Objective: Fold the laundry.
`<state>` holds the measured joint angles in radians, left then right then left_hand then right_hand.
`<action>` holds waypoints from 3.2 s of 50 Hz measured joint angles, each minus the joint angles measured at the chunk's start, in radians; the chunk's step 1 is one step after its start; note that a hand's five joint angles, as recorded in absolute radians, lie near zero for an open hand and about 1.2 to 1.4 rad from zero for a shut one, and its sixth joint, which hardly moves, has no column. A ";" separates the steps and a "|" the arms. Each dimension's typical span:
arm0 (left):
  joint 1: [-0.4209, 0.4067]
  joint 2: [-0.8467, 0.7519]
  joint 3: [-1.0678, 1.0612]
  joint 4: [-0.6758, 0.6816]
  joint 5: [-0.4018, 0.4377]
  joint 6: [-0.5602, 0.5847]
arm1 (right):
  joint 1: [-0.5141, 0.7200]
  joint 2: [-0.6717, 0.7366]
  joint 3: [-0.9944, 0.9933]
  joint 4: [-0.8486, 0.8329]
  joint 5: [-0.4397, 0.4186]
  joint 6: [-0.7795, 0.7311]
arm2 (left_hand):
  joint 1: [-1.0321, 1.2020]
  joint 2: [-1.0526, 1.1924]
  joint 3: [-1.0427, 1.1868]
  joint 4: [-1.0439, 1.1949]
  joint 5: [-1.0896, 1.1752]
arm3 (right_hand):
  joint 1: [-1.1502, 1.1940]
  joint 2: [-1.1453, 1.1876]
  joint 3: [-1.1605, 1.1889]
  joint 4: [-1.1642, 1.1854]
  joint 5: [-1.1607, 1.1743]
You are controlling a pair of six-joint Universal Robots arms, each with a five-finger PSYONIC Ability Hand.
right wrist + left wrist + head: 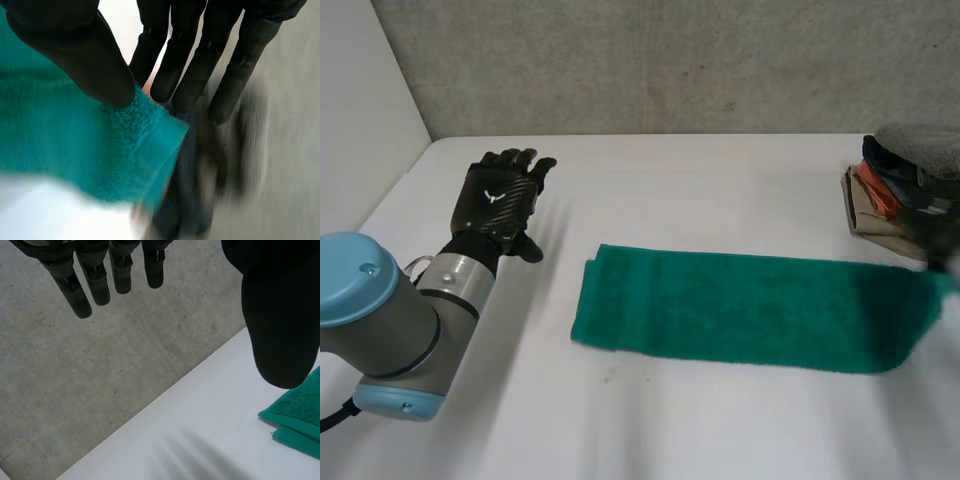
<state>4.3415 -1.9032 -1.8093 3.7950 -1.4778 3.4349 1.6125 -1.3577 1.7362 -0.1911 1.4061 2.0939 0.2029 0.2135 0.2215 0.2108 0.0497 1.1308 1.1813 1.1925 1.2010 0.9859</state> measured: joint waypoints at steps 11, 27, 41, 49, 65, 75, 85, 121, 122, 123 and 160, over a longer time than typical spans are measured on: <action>0.003 0.002 -0.003 0.000 -0.003 0.001 | 0.591 0.227 -0.119 -0.274 -0.216 -0.002 | 0.000 0.000 0.000 0.000 0.000 | 0.000 0.000 0.002 0.000 0.004; 0.002 0.002 -0.012 0.005 -0.002 0.001 | 0.755 0.440 -0.239 -0.263 -0.042 0.144 | 0.000 0.000 0.000 0.000 0.000 | -0.900 -0.962 -0.976 -0.983 -0.942; -0.009 0.003 -0.022 0.005 -0.001 0.001 | 0.516 0.179 0.003 -0.046 0.084 0.575 | 0.000 0.000 0.000 0.000 0.000 | -0.895 -0.955 -0.967 -0.973 -0.928; -0.022 0.004 -0.029 0.005 -0.001 0.001 | 0.313 0.169 0.141 -0.023 0.110 0.517 | 0.000 0.000 0.000 0.000 0.000 | -0.056 -0.026 -0.051 -0.062 -0.028; -0.053 0.099 -0.017 -0.002 -0.002 -0.008 | 0.457 0.070 0.073 -0.218 0.104 0.190 | 0.000 0.000 0.000 0.000 0.000 | -0.029 -0.004 -0.002 -0.001 0.019; -0.107 0.145 0.079 -0.056 -0.003 -0.068 | 0.683 0.228 0.029 -0.283 -0.140 0.207 | 0.000 0.000 0.000 0.000 0.000 | -0.311 -0.362 -0.366 -0.371 -0.323; -0.188 0.081 0.255 -0.265 -0.046 -0.234 | 0.556 0.125 0.020 -0.263 -0.115 0.617 | 0.003 0.001 0.000 0.000 0.000 | -0.899 -0.963 -0.976 -0.983 -0.942; -0.399 -0.346 0.485 -0.633 -0.284 -0.006 | 0.372 0.421 -0.319 0.228 -0.033 0.658 | 0.004 0.012 0.000 0.013 0.000 | -0.917 -0.963 -0.976 -0.983 -0.942; -0.402 -0.327 0.484 -0.632 -0.283 -0.003 | 0.374 0.405 -0.313 0.223 -0.017 0.645 | 0.004 0.012 0.000 0.013 0.000 | -0.917 -0.963 -0.976 -0.983 -0.942; -0.404 -0.308 0.484 -0.629 -0.281 -0.001 | 0.376 0.391 -0.306 0.217 -0.007 0.636 | 0.002 0.012 0.000 0.013 0.000 | -0.917 -0.963 -0.976 -0.983 -0.943; -0.189 0.120 0.416 -0.572 0.401 -0.360 | 0.549 0.302 0.090 -0.312 -0.004 0.556 | 0.002 0.008 0.000 0.009 0.000 | -0.862 -0.911 -0.918 -0.926 -0.874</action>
<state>4.1528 -1.7829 -1.3931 3.2230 -1.0768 3.0753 2.1611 -1.0558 1.8267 -0.5035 1.4017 2.6502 0.2053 0.2220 0.2216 0.2193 0.0495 0.2685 0.2708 0.2749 0.2754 0.1115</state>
